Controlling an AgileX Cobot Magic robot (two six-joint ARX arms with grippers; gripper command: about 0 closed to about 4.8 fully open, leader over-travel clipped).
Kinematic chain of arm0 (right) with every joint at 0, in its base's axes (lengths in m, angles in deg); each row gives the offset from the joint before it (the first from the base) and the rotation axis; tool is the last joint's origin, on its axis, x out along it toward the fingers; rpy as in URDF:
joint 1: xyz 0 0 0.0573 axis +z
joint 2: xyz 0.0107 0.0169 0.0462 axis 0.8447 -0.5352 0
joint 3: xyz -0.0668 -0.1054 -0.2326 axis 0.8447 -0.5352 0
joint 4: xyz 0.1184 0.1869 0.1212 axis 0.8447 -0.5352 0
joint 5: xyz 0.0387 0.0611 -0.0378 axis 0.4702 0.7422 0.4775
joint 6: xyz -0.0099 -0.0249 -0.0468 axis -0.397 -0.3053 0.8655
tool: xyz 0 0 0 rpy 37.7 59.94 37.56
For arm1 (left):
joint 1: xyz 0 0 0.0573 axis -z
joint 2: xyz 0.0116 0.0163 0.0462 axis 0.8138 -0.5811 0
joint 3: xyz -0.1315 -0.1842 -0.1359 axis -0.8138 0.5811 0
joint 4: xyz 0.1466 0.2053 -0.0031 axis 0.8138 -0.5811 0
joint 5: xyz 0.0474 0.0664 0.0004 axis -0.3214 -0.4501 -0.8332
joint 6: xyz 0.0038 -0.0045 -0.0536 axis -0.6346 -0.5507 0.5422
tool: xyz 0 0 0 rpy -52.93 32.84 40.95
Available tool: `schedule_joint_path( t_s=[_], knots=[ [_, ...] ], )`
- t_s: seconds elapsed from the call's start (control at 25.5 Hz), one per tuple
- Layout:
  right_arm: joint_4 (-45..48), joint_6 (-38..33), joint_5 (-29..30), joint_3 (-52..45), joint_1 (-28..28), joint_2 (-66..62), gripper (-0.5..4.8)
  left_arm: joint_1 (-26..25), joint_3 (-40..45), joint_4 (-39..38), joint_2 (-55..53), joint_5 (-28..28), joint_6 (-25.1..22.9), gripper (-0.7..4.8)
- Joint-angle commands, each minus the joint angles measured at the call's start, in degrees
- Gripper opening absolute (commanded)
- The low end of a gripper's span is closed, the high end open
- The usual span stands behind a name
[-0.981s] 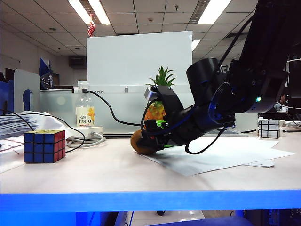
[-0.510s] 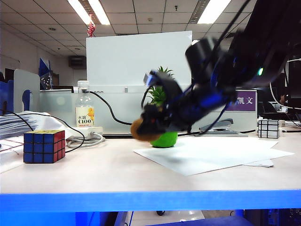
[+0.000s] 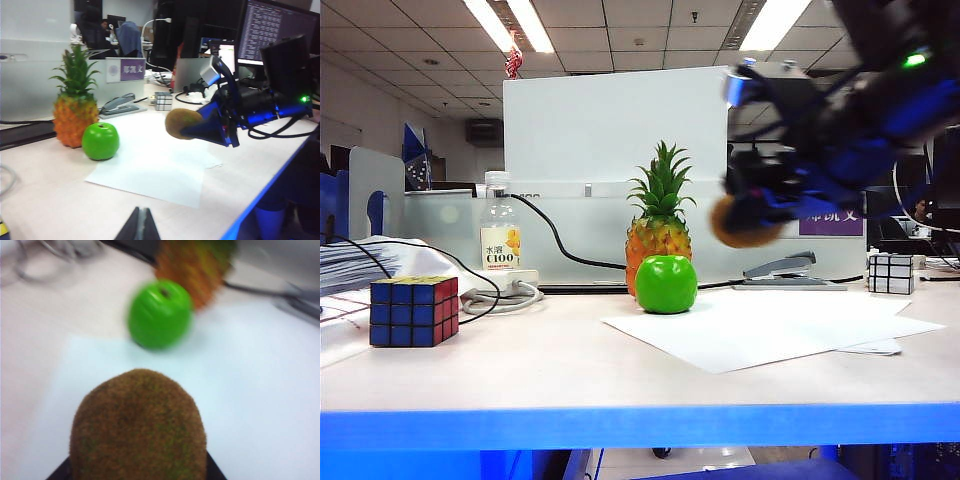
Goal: Arrange all the fruits from large to small from left to right in a row.
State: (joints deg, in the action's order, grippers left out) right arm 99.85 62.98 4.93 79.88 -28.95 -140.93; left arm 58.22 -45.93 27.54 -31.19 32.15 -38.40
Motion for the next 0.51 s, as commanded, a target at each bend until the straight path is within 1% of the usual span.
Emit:
schedule_joint_path(
  t_s=[0.04,0.16,0.27,0.43,0.51],
  knots=[
    [-0.6,-0.3,-7.2,-3.3,-1.7,3.2,-0.05,1.1,-0.1,1.2,0.1,-1.5,-0.2,-0.06],
    [-0.4,-1.5,-13.5,-6.6,-2.9,5.2,-0.05,1.3,-0.1,1.4,0.1,-1.5,-0.2,-0.06],
    [-0.3,-3.9,-18.3,-9.4,-3.4,6.6,-0.05,1.3,-0.1,1.6,0.1,-1.5,-0.2,-0.06],
    [3.8,-5.4,-25.2,-13.3,-3.4,7.1,-0.05,1.3,-0.1,1.6,0.1,-1.5,-0.2,-0.06],
    [5.3,-6.4,-26.5,-14.6,-3.4,7.1,-0.05,1.3,-0.1,1.6,0.1,-1.5,-0.2,-0.06]
  ],
)
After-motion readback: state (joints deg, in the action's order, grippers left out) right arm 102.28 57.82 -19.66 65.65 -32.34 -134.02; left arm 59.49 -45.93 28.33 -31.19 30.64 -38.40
